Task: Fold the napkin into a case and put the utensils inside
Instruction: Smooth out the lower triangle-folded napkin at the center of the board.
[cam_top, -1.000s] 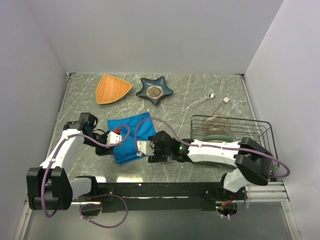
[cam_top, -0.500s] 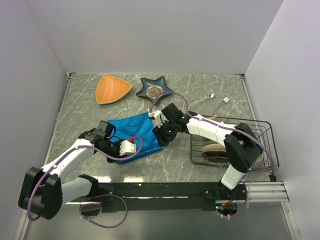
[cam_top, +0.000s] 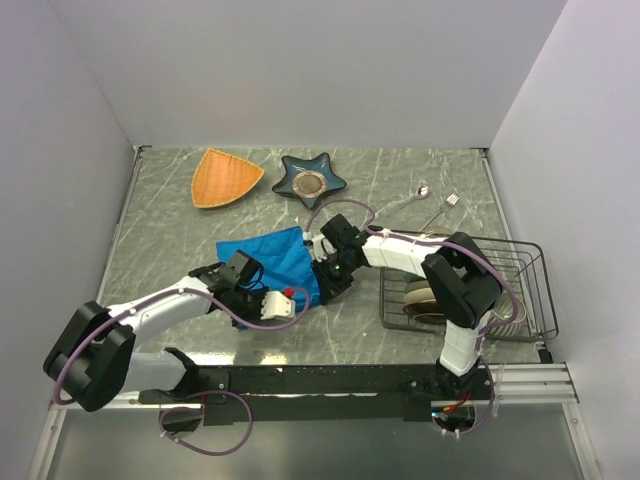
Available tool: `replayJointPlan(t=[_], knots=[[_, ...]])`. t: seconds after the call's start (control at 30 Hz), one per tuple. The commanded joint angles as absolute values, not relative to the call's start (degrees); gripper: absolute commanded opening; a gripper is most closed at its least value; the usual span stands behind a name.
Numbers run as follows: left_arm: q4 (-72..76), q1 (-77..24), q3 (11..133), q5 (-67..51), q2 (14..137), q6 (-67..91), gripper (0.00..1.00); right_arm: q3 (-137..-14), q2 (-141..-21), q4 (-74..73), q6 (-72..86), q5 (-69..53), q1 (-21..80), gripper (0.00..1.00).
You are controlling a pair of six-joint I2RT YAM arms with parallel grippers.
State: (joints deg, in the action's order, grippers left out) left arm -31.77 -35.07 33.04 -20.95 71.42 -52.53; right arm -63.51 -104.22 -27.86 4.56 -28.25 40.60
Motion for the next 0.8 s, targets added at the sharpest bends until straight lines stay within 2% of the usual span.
replayJointPlan(t=[0.0,0.1,0.2,0.23,0.3,0.4,0.5,0.57,0.6,0.63,0.77], knots=[[-33.04,-36.82,32.96,-19.07,74.97,-51.32,0.22,-62.58,-105.03,-28.04,5.8,-28.92,40.34,0.16],[-36.2,-37.61,32.78,-19.77,74.1,-54.13,0.26,-63.28,-105.64,-30.23,4.93,-29.0,40.43,0.15],[-39.89,-37.79,33.39,-20.74,70.94,-57.3,0.46,-65.55,-104.77,-34.79,2.73,-29.88,40.08,0.31],[-41.82,-37.71,34.01,-21.26,69.71,-57.83,0.55,-66.0,-103.9,-35.76,2.12,-30.32,39.9,0.43],[-43.24,-37.27,36.37,-22.75,65.14,-57.22,0.6,-68.11,-101.08,-38.75,0.71,-32.16,39.38,0.58],[-46.4,-33.86,40.41,-26.09,60.56,-54.41,0.62,-71.01,-98.36,-41.92,0.53,-34.63,38.32,0.62],[-49.39,-28.33,43.67,-29.35,60.9,-53.52,0.57,-72.86,-97.12,-40.96,0.61,-35.68,37.97,0.6],[-49.66,-24.98,44.82,-31.19,63.61,-52.82,0.49,-73.65,-97.29,-37.47,3.23,-36.38,38.06,0.56],[-49.57,-22.35,45.96,-31.55,64.85,-52.65,0.46,-74.0,-97.9,-36.22,4.38,-37.08,38.06,0.5],[-49.22,-21.63,46.31,-31.55,67.47,-52.21,0.39,-74.53,-98.78,-34.73,5.26,-37.44,37.97,0.47],[-48.25,-20.92,47.02,-29.89,72.15,-52.82,0.26,-77.08,-105.11,-32.88,7.56,-38.32,38.15,0.35]])
